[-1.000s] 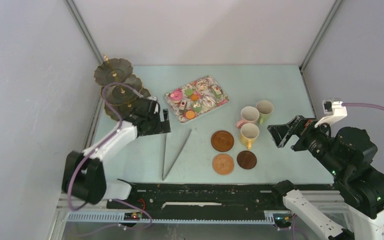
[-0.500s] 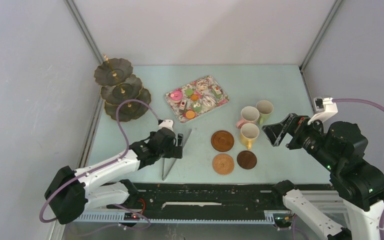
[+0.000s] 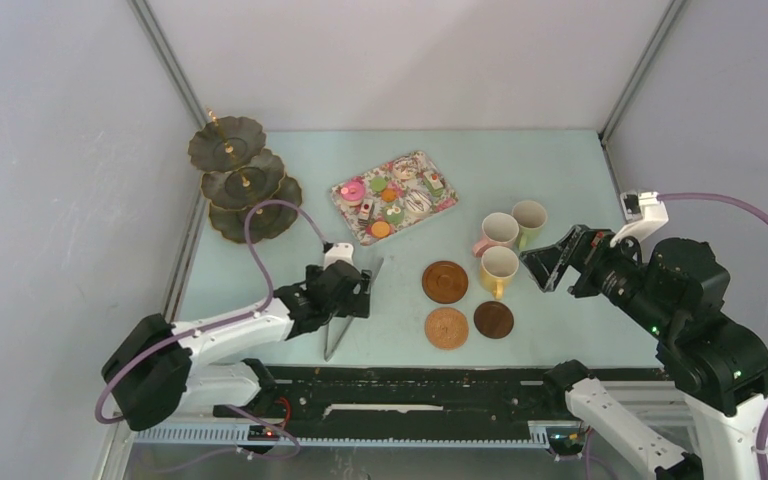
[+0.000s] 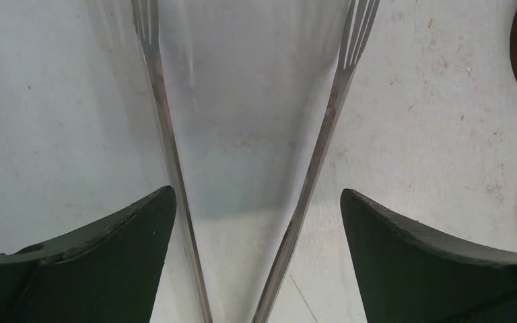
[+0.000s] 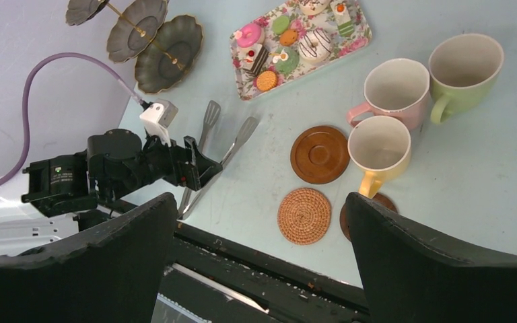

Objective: Serve the afternoon tea

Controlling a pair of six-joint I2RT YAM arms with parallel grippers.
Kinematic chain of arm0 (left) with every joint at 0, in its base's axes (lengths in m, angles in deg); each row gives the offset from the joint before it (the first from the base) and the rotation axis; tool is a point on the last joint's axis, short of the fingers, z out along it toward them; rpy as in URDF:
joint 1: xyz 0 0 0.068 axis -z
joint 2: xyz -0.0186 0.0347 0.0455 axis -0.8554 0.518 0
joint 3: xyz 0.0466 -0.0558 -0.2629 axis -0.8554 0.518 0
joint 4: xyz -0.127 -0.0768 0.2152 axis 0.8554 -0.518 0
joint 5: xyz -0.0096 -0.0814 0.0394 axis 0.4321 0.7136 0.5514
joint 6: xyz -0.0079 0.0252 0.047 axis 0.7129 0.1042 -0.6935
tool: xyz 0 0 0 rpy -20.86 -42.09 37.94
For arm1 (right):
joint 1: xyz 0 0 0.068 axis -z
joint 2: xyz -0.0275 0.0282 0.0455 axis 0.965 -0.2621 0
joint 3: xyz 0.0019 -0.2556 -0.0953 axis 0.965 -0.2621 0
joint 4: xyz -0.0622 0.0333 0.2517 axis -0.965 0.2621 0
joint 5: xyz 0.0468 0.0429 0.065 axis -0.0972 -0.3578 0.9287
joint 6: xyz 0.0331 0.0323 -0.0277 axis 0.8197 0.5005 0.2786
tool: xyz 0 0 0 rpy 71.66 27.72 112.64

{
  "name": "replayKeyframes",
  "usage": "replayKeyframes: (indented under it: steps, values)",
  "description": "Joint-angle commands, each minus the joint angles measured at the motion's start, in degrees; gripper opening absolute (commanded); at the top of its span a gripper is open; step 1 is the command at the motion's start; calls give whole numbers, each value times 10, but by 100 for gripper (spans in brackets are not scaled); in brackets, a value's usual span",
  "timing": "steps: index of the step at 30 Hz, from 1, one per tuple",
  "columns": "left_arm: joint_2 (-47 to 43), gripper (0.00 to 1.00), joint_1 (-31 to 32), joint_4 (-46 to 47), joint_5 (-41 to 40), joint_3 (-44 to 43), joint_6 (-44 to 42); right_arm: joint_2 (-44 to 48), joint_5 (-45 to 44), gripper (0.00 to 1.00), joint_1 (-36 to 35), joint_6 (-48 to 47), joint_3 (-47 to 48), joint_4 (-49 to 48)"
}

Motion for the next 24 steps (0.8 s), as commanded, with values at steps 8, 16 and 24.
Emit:
replayKeyframes:
  steps: [8,16,24]
  values:
    - [41,98,5,107,-57,41,1,-12,7,97,-2,-3,-12,-6]
    - [62,94,15,181,-109,68,5,-34,22,96,-3,1,-19,5]
    - [102,94,31,257,-141,97,15,-49,27,94,-3,-2,-20,3]
